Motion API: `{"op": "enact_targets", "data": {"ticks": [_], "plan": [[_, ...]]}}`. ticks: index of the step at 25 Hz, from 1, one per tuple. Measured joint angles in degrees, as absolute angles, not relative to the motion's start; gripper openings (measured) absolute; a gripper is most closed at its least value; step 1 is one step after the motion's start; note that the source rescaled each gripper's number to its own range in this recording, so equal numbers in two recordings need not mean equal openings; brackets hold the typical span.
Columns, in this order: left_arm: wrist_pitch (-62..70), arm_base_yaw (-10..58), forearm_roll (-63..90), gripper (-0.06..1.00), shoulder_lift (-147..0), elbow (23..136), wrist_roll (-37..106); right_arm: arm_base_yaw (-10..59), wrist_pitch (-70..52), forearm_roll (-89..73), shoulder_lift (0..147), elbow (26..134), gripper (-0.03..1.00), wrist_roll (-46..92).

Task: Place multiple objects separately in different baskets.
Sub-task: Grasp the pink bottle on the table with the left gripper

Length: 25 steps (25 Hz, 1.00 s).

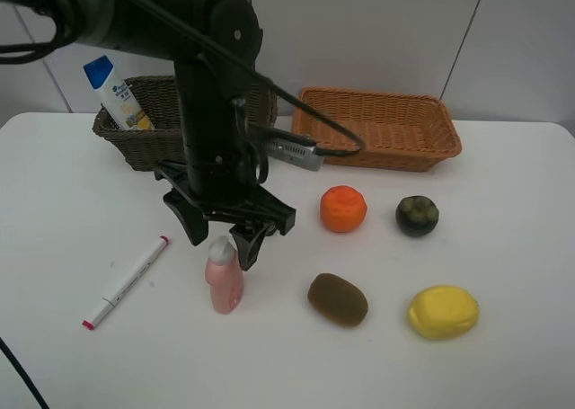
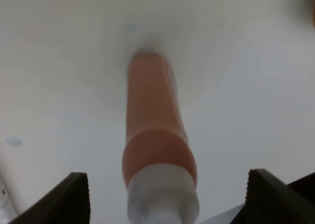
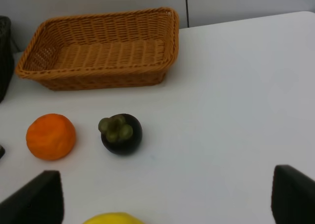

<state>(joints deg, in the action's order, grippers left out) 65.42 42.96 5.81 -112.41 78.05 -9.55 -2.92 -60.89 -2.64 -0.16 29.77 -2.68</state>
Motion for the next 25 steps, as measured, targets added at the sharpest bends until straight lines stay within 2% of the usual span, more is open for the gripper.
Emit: {"op": "enact_targets", "data": {"ticks": [12, 14, 15, 19, 25], "plan": [[59.4, 43.0, 5.6, 0.80, -119.0, 76.2, -8.7, -2.9, -60.9, -2.6, -0.2, 29.8, 1.00, -2.7], [59.3, 43.0, 5.6, 0.73, -119.0, 76.2, -8.6, -2.9, -60.9, -2.6, -0.2, 29.8, 1.00, -2.7], [59.3, 43.0, 5.6, 0.66, -119.0, 76.2, -8.6, -2.9, -60.9, -2.6, -0.2, 29.8, 1.00, -2.7], [59.1, 43.0, 5.5, 0.27, -119.0, 76.2, -8.8, -2.9, -60.9, -2.6, -0.2, 29.8, 1.00, -2.7], [59.6, 43.0, 5.3, 0.27, -118.5, 76.2, -8.8, -2.9, -60.9, -2.6, -0.2, 29.8, 1.00, -2.7]]}}
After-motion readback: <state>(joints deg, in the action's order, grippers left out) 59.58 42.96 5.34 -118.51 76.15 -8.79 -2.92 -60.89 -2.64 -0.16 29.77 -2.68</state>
